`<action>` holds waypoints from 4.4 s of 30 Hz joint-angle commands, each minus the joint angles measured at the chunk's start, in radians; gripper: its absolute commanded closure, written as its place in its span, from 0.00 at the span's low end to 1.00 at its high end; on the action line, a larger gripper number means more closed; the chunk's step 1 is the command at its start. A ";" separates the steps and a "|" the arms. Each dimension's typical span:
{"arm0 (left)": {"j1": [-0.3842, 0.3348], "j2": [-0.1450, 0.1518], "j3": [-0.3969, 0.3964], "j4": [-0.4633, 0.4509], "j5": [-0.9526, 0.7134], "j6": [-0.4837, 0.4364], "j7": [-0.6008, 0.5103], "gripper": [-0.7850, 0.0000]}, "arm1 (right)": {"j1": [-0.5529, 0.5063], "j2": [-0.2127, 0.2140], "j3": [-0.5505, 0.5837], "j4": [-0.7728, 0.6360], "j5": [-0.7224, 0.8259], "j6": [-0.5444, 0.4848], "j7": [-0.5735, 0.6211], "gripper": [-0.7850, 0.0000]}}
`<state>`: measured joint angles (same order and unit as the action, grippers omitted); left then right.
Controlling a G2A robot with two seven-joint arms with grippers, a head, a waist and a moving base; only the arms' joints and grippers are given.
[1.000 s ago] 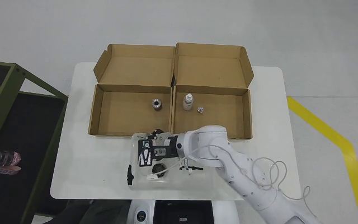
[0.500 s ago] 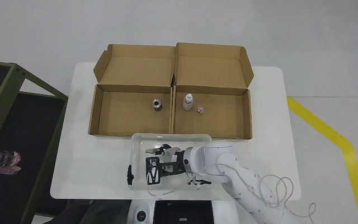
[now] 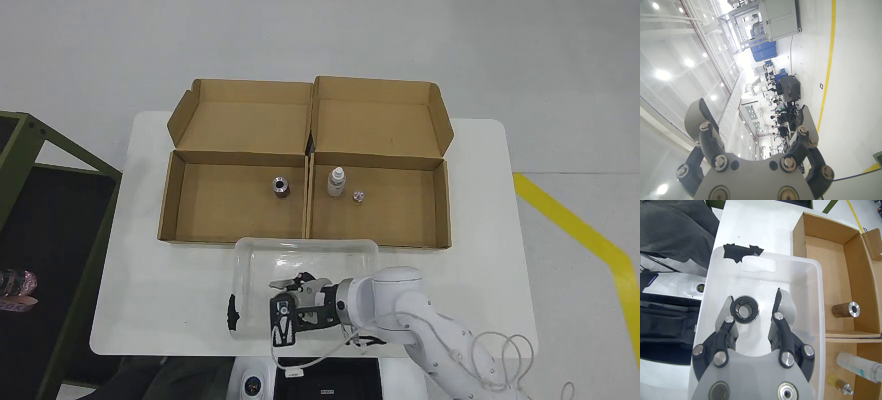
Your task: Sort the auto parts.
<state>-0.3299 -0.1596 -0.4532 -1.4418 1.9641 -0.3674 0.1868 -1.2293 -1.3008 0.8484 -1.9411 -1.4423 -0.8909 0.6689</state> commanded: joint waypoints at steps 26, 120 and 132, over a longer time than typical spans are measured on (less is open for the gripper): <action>0.000 0.000 0.000 0.000 0.000 0.000 0.000 0.00 | 0.062 0.006 -0.080 0.120 -0.041 0.039 -0.022 0.41; 0.000 0.000 0.000 0.000 0.000 0.000 0.000 0.00 | 0.398 -0.012 -0.032 0.248 0.242 0.152 -0.168 1.00; 0.000 0.000 0.000 0.000 0.000 0.000 0.000 0.00 | 0.477 -0.033 -0.069 0.378 0.248 0.169 -0.169 1.00</action>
<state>-0.3299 -0.1596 -0.4532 -1.4418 1.9641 -0.3674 0.1868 -0.7587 -1.3317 0.7845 -1.5741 -1.1943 -0.7242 0.5001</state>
